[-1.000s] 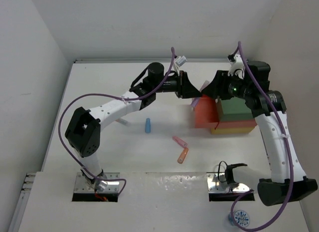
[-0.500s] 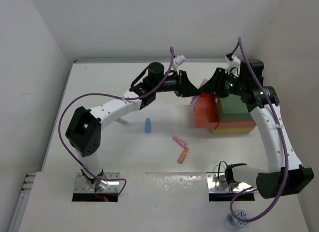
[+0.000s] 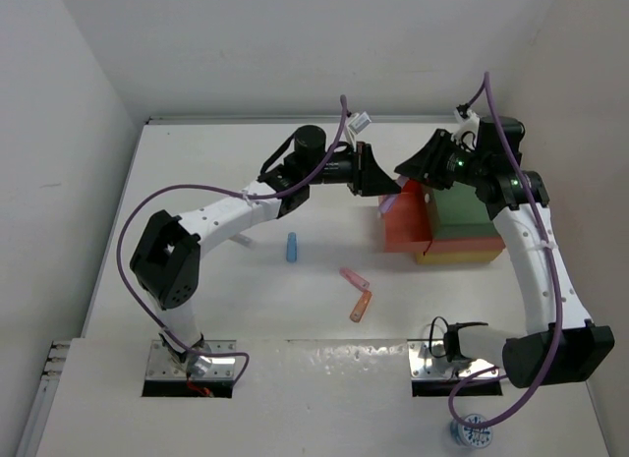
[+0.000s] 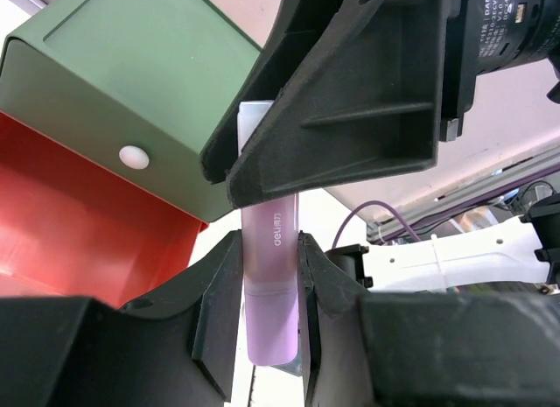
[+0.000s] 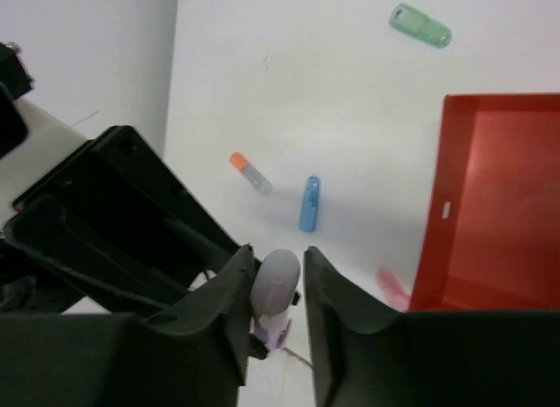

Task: Sort the stationery into containers
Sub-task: Pick up the stationery from the center of the board, then place the stationery in the drawer.

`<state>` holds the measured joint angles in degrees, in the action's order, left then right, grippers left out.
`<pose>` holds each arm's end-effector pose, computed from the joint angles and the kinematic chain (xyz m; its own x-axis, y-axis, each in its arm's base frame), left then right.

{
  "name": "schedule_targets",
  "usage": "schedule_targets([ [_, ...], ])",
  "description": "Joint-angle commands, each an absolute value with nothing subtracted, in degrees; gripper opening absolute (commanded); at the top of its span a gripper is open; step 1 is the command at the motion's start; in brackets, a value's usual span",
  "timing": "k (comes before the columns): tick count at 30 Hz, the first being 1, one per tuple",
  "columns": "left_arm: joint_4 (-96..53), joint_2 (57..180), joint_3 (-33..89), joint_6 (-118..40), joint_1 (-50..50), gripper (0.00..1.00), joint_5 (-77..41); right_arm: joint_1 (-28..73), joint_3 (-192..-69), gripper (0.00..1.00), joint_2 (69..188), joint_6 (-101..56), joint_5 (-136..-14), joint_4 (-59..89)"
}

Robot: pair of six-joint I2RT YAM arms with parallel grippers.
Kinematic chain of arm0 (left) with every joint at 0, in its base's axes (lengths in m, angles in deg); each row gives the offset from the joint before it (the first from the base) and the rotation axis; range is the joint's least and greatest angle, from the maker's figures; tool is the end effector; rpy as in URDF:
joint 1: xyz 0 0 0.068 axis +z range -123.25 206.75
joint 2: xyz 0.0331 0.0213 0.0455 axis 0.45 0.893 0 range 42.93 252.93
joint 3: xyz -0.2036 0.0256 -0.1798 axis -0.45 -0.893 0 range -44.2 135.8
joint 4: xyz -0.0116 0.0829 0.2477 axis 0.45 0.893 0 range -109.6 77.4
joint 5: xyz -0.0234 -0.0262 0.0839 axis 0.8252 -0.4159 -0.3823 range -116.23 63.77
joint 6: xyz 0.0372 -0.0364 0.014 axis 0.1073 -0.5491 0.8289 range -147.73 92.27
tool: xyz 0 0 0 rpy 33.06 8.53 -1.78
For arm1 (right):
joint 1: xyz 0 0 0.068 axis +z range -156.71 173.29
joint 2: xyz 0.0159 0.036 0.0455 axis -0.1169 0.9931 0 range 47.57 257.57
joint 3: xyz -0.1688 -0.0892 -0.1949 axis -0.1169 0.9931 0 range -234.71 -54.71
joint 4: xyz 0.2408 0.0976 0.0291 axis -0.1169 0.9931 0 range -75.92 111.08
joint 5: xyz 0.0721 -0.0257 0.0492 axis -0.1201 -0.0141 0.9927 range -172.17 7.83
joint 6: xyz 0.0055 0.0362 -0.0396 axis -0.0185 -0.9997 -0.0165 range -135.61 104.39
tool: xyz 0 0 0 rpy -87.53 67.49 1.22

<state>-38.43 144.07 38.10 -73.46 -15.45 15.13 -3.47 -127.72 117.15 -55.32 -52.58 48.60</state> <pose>0.2976 -0.3015 0.3502 -0.7117 -0.0802 -0.6979 0.6935 0.0784 -0.7162 0.2574 0.0321 0.3813 -0.6977 0.5169 -0.4960 -0.0333 0.6682 0.7433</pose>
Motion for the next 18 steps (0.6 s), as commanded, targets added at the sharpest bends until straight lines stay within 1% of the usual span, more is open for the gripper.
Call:
schedule_targets([
  [1, -42.36, 140.92, 37.98, -74.13, -15.79, 0.00, 16.83, -3.46, -127.66, 0.26, 116.92, -55.87, -53.34, 45.73],
  [3, -42.28, 140.84, 37.89, -74.05, -15.79, 0.00, 16.66, -3.46, -127.57, 0.17, 116.92, -55.78, -52.81, 45.28],
  [4, -41.58, 140.84, 37.89, -73.70, -15.62, 0.02, 16.40, -3.29, -127.74, 0.09, 117.09, -55.78, -52.64, 45.02],
  [5, -41.23, 140.66, 37.80, -73.17, -15.62, 0.20, 16.22, -3.20, -127.83, 0.05, 117.09, -55.61, -52.55, 45.02],
  [7, -38.95, 140.22, 37.72, -72.38, -14.74, 0.43, 15.69, -2.76, -128.80, 0.00, 117.44, -54.03, -52.81, 45.45],
  [8, -37.72, 140.05, 37.63, -71.85, -14.22, 0.58, 15.60, -2.67, -129.41, 0.00, 117.71, -52.98, -53.51, 45.81],
  [9, -33.70, 139.17, 37.63, -69.59, -13.60, 0.63, 14.56, -2.50, -131.24, 0.00, 118.49, -51.75, -54.21, 47.11],
  [10, -31.05, 138.64, 37.63, -68.00, -12.03, 0.65, 13.77, -2.15, -132.22, 0.00, 119.02, -48.69, -54.91, 48.00],
  [11, -28.68, 138.12, 37.54, -64.50, -10.97, 0.70, 13.06, -1.88, -134.49, 0.00, 120.16, -46.83, -57.44, 49.49],
  [13, -21.12, 136.18, 37.63, -60.36, -7.28, 0.71, 11.65, -0.92, -136.96, 0.00, 121.31, -40.24, -60.53, 51.42],
  [14, -17.35, 135.74, 37.80, -55.55, -5.79, 0.71, 10.78, -0.30, -138.11, 0.00, 121.75, -38.40, -63.94, 52.57],
  [15, -11.49, 134.43, 38.33, -52.80, -3.68, 0.71, 8.16, 1.18, -138.64, 0.00, 122.88, -34.98, -65.54, 53.27],
  [17, -6.61, 132.93, 38.77, -45.44, -1.57, 0.71, 4.99, 3.12, -140.91, 0.00, 124.55, -31.54, -68.62, 55.38],
  [18, -3.72, 131.10, 38.42, -44.00, 0.97, 0.71, 2.36, 5.31, -141.97, 0.00, 125.61, -28.74, -72.02, 58.35],
])
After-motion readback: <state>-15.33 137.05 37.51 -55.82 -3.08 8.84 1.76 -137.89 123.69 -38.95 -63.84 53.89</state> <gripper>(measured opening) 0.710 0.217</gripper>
